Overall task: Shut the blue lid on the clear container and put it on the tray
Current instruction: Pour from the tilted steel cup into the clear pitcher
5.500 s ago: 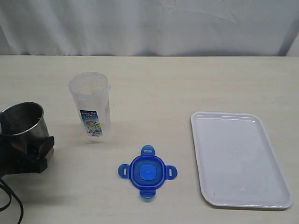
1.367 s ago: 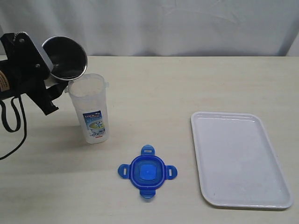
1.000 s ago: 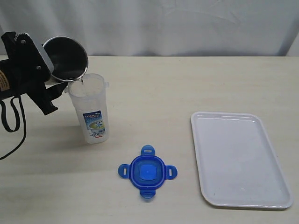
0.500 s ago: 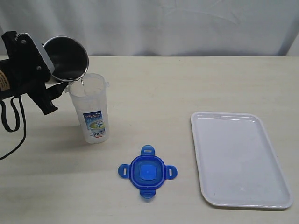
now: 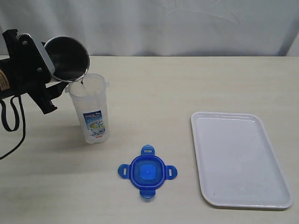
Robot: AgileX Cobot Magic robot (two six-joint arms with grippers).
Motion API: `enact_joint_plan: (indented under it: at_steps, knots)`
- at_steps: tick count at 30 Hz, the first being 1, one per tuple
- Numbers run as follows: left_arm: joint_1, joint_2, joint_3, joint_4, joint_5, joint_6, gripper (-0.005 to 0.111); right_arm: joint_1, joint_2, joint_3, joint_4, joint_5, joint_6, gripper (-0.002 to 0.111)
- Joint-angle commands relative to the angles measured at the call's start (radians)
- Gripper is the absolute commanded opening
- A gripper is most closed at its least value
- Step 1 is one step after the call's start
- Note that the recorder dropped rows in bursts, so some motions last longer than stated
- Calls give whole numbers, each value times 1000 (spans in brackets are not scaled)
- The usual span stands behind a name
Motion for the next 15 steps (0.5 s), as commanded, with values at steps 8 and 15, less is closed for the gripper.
enact_joint_plan:
  at_steps: [8,15]
  knots:
    - [-3,-10,-14,-17,-81,50,0,1,-4,4,-5,-3,0,4]
    - [-3,-10,-14,-19,-87,50,0,1,-4,4,-5,-3,0,4]
